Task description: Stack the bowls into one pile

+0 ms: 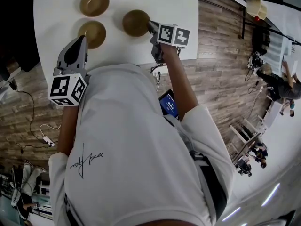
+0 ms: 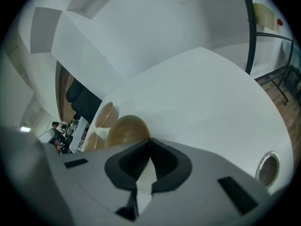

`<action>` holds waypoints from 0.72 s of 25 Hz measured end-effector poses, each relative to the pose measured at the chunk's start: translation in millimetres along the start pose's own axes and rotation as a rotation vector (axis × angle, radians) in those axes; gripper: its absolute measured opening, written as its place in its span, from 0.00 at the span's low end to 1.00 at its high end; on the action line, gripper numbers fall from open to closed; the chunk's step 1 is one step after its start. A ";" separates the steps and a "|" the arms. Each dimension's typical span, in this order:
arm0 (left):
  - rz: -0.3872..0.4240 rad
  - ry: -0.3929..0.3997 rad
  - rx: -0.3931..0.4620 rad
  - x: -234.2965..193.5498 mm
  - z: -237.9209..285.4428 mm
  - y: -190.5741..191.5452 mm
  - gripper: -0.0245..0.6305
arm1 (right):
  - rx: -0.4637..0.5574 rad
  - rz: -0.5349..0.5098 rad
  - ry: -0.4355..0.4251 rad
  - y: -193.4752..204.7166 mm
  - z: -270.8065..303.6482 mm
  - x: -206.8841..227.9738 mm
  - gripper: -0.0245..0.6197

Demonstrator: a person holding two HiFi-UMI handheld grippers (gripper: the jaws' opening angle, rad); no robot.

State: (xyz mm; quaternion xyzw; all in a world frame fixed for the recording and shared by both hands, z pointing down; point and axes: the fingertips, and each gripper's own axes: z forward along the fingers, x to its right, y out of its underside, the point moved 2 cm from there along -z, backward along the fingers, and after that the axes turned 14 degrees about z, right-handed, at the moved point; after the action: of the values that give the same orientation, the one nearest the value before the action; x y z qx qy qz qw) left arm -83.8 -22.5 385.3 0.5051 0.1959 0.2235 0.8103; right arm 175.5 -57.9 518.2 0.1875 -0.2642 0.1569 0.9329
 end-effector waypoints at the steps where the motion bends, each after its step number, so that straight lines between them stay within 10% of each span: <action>1: -0.002 -0.001 -0.001 -0.3 -0.2 0.3 0.05 | 0.000 0.004 -0.001 0.0 -0.1 0.2 0.06; 18: -0.026 -0.030 0.001 -4.5 -6.5 1.9 0.05 | 0.004 -0.001 -0.023 -4.4 -7.8 -11.6 0.06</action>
State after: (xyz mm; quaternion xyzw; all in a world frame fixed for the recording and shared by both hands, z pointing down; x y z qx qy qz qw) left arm -91.4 -19.5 384.7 0.5064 0.1904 0.2054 0.8155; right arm 171.2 -60.6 504.4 0.1911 -0.2746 0.1550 0.9295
